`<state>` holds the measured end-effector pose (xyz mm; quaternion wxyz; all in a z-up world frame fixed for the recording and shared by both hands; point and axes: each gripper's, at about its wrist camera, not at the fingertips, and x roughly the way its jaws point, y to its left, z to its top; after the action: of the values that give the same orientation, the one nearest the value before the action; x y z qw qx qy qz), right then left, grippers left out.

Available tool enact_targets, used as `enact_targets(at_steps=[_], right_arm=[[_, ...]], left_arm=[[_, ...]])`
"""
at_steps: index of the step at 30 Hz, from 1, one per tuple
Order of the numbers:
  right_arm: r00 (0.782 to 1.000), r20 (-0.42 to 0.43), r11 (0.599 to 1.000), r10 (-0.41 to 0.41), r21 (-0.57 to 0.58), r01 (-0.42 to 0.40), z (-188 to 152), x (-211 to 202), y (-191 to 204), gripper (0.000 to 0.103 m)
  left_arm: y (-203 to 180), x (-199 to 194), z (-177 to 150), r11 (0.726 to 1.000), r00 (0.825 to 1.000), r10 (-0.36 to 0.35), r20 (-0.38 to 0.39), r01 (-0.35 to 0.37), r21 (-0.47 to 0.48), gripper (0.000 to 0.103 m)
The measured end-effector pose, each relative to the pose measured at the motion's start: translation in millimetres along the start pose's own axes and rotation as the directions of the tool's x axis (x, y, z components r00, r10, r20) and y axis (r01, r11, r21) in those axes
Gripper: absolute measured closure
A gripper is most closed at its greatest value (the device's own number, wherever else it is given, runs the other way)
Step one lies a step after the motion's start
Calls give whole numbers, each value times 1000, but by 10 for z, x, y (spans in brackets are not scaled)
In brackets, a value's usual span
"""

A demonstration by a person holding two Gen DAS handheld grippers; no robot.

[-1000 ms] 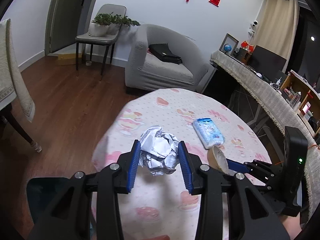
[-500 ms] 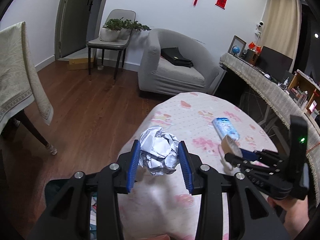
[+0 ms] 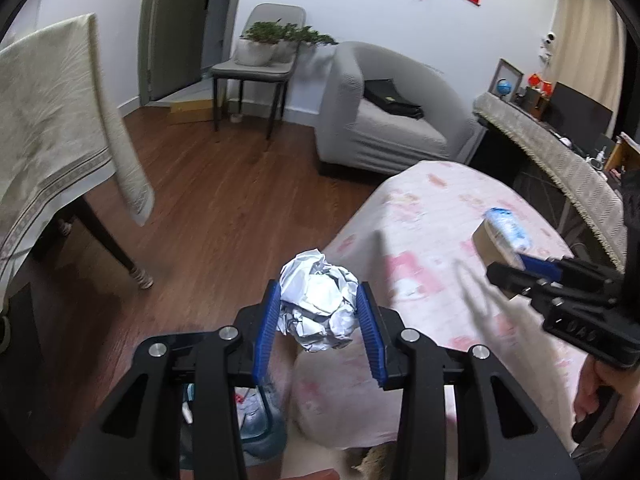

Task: Collect trash
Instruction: 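Close the left tool on the crumpled foil ball while the right tool grasps the brown cardboard tape core, then carry the foil ball and cardboard core from the table over the teal bin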

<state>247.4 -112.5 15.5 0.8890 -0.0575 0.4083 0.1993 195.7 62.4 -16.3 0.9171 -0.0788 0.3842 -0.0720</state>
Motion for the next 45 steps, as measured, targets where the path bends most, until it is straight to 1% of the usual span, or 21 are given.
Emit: enact_targets(at_steps=[6, 12, 17, 23, 30, 36, 38, 45], right_arm=[[999, -2, 998, 48, -35, -48, 56, 69, 321, 73], [996, -14, 993, 90, -72, -91, 89, 155, 662, 73], [992, -36, 985, 125, -112, -128, 92, 257, 976, 73], [986, -67, 975, 154, -150, -163, 67, 397, 1276, 73], [978, -117, 965, 171, -182, -191, 2, 610, 1576, 73], [971, -163, 959, 174, -198, -205, -66, 802, 1761, 73], [969, -175, 956, 175, -203, -210, -96, 842, 1810, 73], [957, -222, 950, 184, -209, -231, -166, 1002, 1949, 73]], left_arm=[[348, -43, -155, 998, 998, 56, -34, -57, -25, 61], [706, -63, -329, 993, 992, 104, -76, -109, -54, 61], [985, -29, -504, 986, 983, 129, -128, -141, -90, 61], [1201, 55, -706, 979, 970, 151, -191, -174, -108, 61], [1414, 225, -955, 972, 945, 166, -281, -205, -115, 61], [1552, 373, -1141, 968, 919, 170, -355, -222, -113, 61], [1602, 426, -1203, 966, 908, 172, -383, -231, -114, 61], [1722, 544, -1385, 964, 880, 171, -443, -243, -112, 61]])
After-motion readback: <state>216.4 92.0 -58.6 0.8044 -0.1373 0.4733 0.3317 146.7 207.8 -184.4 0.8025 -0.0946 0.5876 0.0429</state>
